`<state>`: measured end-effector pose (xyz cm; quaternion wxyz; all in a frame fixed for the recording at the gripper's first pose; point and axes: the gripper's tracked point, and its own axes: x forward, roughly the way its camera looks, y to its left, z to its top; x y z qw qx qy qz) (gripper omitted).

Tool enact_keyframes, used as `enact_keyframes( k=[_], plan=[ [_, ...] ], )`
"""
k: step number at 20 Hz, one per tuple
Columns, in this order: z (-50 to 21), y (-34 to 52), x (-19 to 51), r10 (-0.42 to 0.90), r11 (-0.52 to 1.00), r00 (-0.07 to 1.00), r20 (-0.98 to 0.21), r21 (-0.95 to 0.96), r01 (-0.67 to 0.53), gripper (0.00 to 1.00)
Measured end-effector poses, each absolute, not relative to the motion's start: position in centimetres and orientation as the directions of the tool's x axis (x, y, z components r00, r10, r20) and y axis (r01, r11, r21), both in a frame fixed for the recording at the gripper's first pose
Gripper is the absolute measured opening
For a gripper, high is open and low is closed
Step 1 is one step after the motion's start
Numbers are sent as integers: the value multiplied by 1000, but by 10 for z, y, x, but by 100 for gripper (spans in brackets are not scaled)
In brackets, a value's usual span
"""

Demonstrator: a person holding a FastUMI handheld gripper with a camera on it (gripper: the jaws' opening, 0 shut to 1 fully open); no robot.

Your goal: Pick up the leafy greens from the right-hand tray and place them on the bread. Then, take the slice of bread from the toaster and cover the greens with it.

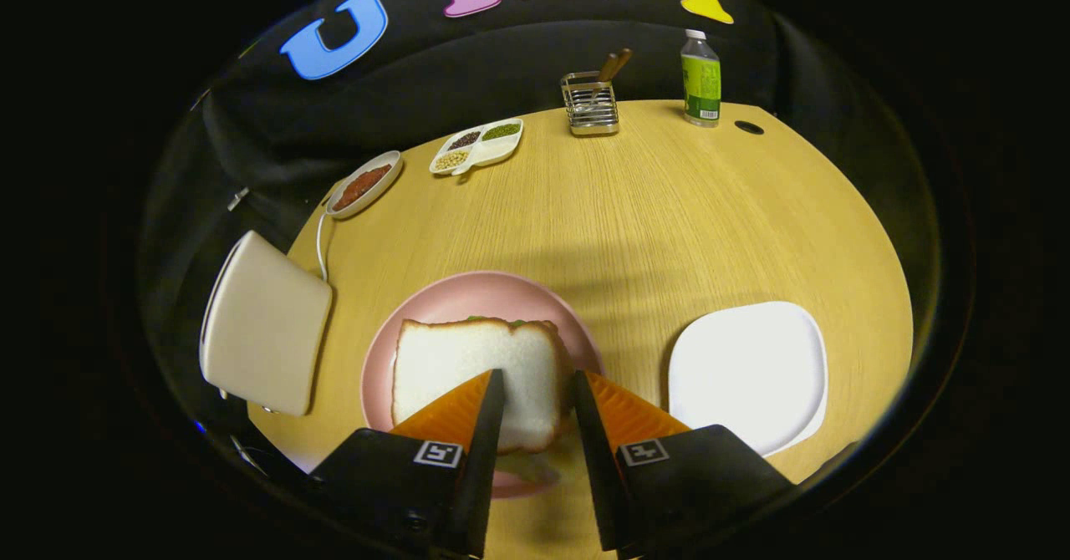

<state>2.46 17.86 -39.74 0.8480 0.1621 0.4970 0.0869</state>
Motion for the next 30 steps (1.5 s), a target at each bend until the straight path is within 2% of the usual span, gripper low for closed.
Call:
enact_keyframes(
  k=[3,8,13,18,23,30],
  plan=[
    [-395,177,26,280,956,503,-818,284,-69,59],
    [-384,169,23,268,963,522,-810,227,-142,100],
    [-350,156,15,281,960,571,-772,216,-180,100],
    [-285,140,23,286,956,672,-683,161,-244,100],
    [-212,125,26,270,961,779,-566,112,-251,100],
    [-136,112,25,265,964,857,-442,108,-242,99]
  ],
)
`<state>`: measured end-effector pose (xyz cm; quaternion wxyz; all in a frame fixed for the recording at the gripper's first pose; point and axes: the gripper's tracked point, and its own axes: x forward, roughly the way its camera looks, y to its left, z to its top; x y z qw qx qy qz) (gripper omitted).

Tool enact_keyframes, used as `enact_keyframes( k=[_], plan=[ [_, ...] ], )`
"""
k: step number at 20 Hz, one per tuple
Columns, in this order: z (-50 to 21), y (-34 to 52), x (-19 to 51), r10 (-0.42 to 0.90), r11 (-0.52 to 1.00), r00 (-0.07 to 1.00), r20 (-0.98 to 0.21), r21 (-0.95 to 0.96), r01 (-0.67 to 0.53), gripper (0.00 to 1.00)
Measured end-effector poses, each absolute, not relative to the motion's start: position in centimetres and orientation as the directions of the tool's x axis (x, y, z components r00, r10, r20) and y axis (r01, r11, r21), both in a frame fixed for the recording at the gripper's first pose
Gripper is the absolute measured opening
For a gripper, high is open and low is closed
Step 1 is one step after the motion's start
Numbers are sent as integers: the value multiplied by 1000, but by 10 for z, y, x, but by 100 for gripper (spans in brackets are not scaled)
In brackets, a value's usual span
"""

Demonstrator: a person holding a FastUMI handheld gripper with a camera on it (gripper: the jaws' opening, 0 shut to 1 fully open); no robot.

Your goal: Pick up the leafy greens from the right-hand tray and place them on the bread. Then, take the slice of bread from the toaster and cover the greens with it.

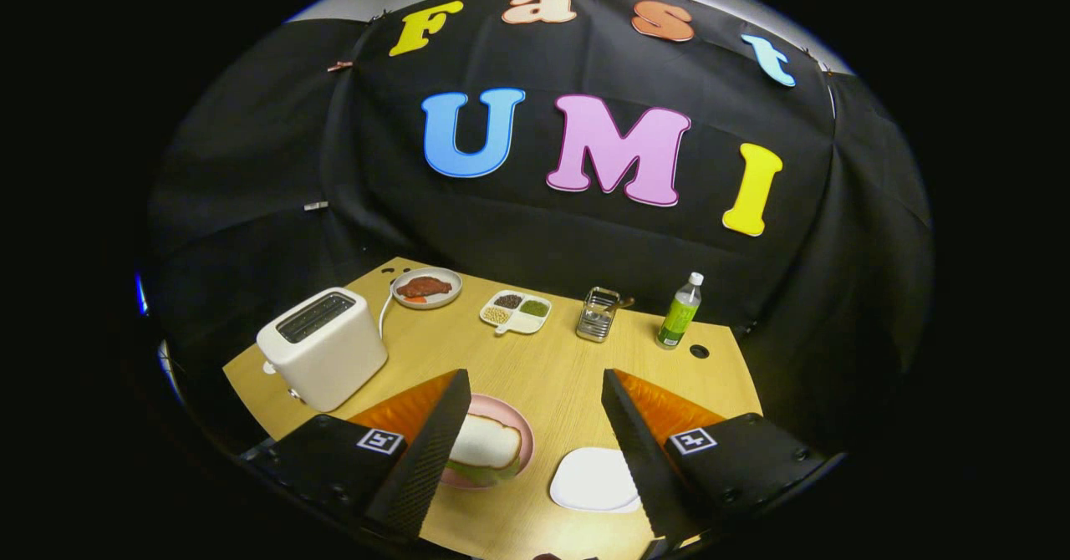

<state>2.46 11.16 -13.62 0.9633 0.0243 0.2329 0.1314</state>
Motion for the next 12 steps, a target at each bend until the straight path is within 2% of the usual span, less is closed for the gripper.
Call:
enact_keyframes(
  k=[7,12],
  plan=[
    [-96,90,15,210,977,923,-321,93,-190,99],
    [-103,79,10,159,987,932,-327,83,-139,99]
  ],
)
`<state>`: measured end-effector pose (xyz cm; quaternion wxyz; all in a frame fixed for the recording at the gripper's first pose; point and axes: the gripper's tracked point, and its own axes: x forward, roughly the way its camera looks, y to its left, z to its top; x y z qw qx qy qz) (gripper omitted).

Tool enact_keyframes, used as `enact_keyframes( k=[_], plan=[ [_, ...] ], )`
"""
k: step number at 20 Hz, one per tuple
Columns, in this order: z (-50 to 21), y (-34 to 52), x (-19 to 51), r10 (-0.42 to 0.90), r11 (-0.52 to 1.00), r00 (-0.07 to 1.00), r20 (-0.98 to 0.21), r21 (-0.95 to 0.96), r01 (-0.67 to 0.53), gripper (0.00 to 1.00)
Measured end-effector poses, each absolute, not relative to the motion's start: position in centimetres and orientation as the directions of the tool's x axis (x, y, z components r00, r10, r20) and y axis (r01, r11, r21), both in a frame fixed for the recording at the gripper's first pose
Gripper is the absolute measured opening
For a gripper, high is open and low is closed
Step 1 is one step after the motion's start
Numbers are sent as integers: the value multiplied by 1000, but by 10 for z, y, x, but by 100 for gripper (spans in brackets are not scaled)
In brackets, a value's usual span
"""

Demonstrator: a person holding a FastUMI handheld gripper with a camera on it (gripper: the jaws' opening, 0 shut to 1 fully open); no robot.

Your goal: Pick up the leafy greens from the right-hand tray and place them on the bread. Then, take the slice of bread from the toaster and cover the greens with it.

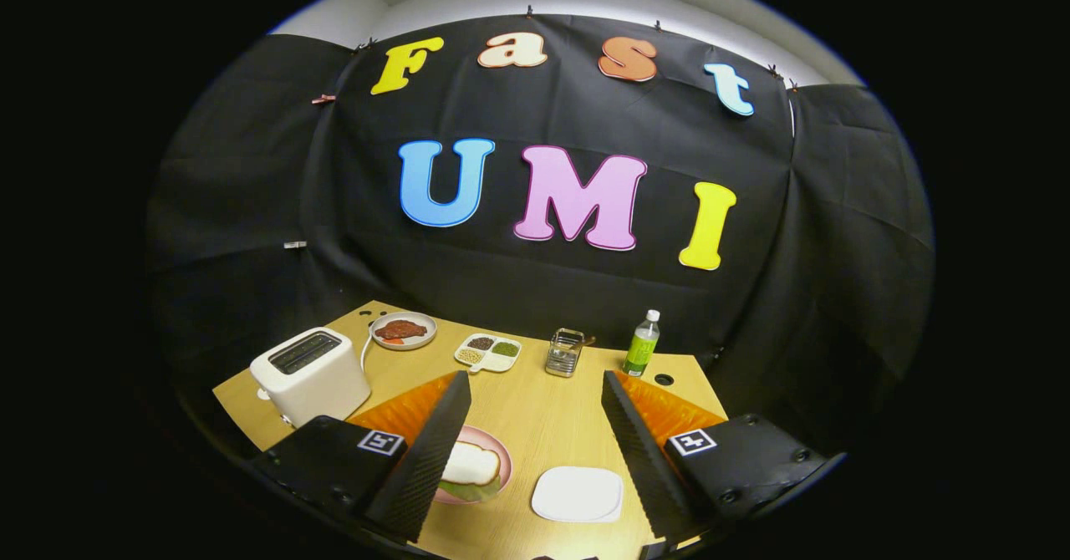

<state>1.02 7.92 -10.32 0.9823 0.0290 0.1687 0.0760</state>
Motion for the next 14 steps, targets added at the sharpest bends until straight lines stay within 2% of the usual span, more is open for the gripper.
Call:
enact_keyframes(
  k=[14],
  plan=[
    [-107,64,16,141,988,930,-339,105,-112,99]
  ],
)
